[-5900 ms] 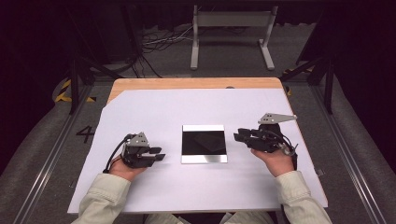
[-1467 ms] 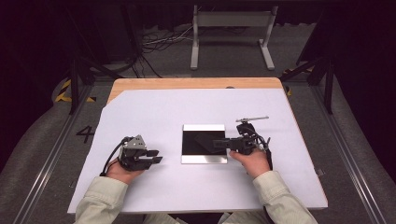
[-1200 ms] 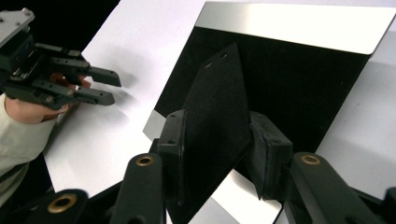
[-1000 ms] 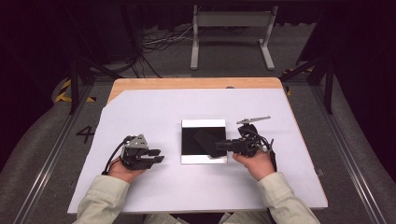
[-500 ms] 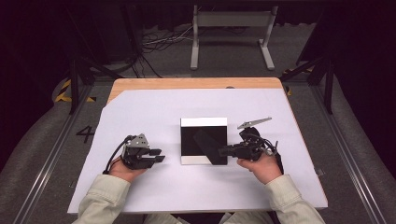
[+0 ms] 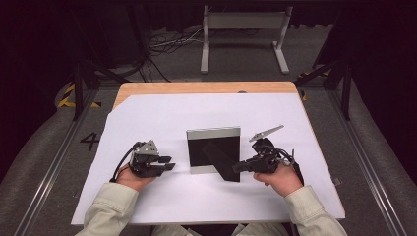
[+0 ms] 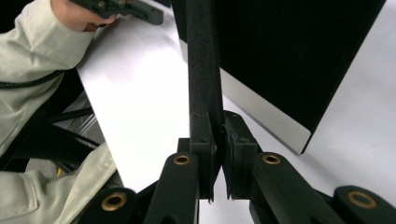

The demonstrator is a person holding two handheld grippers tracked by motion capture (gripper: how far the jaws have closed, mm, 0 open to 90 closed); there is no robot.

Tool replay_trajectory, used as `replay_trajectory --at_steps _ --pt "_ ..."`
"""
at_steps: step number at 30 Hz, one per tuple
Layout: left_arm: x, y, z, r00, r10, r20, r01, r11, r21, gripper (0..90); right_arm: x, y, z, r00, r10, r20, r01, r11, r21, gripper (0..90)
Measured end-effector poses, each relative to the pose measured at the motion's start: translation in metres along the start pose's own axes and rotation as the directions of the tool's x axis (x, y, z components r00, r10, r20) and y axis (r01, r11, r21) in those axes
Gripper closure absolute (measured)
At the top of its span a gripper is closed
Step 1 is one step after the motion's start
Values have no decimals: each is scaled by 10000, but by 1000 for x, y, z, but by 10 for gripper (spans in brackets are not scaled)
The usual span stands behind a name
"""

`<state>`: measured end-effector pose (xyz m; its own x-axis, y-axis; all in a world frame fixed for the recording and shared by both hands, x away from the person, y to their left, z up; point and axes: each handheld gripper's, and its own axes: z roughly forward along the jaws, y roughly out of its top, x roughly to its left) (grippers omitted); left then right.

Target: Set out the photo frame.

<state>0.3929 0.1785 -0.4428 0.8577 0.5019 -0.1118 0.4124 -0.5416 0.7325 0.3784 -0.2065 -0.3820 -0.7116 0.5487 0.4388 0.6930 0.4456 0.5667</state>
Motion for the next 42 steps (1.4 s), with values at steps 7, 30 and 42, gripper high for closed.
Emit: replay_trajectory --at_steps 7,30,42 --pt "0 1 1 10000 -24 14 24 10000 -47 657 7 1 -1 9980 -214 -589 212 9998 -46 873" --pt "-1 0 2 10000 50 20 -50 10000 2 659 15 3 -13 9944 -1053 -111 1028 9853 -1367 882" --pt "-1 0 2 10000 79 12 -79 10000 24 659 8 -2 -16 9786 -1719 1132 1929 9578 -2131 881"
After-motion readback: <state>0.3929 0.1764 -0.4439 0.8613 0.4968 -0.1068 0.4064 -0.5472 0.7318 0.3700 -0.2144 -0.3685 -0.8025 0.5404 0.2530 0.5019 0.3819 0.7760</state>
